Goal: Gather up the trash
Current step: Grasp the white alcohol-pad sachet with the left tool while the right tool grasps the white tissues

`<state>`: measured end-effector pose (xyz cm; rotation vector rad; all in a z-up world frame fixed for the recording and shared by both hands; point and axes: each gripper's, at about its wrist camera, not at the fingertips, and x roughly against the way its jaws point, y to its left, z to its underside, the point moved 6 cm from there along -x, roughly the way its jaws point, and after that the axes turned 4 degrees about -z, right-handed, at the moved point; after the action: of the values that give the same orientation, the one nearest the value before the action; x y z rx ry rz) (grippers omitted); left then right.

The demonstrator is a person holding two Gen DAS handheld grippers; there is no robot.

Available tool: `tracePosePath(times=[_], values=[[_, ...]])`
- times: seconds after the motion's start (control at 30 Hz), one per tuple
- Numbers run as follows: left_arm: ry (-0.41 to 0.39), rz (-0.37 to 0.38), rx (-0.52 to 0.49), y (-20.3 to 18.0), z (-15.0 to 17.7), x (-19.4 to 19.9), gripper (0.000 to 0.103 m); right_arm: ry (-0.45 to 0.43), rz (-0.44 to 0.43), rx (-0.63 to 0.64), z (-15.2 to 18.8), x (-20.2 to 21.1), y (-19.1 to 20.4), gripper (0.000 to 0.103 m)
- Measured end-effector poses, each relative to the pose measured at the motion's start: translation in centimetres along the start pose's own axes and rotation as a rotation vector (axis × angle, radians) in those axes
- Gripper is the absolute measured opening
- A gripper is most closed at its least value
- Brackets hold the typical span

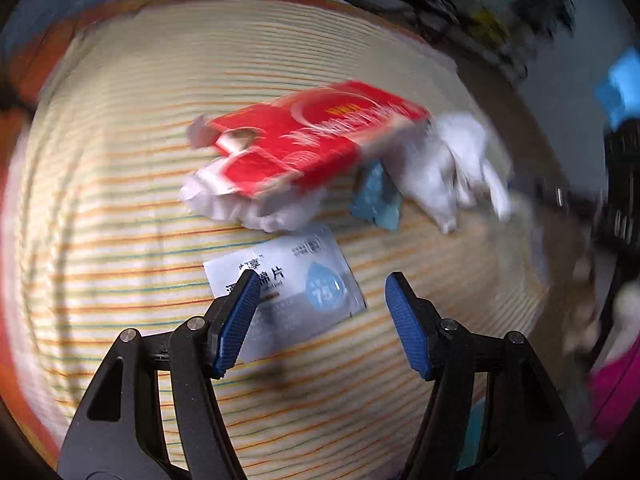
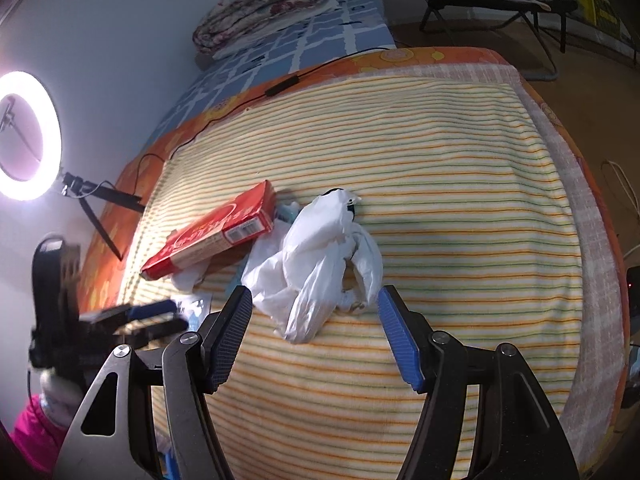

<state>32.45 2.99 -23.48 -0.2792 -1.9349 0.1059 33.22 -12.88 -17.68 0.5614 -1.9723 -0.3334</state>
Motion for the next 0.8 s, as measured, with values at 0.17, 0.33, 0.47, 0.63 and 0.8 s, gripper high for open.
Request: tracePosePath(times=[0.17, 0.33, 0.47, 0.63, 0.8], values=[[-0.066, -0.062, -0.026, 0.9, -2.0, 0.8, 0.067, 0.009, -0.003, -0.014, 0.1, -0.4, -0.2, 0.065], [-0.031, -0.027, -0.004, 2.2, -3.6, -0.3, 0.067, 0.018, 0.001, -0.001, 0.6, -0.3, 0.0, 0.065], [0.002, -0.016, 0.011, 2.9, -3.6, -1.1, 0.067, 0.016, 0.008, -0.008, 0.6, -0.3, -0.4, 0.065], [0.025, 0.038, 0.007, 2.3, -2.3, -1.5, 0.067, 0.017, 0.002, -0.022, 0.5, -0.5, -0.6, 0.065], [0.064, 0.058, -0.086, -0.2, -0.1, -1.0, 0.067, 0.021, 0.000, -0.024, 0.2, -0.9, -0.5, 0.065]])
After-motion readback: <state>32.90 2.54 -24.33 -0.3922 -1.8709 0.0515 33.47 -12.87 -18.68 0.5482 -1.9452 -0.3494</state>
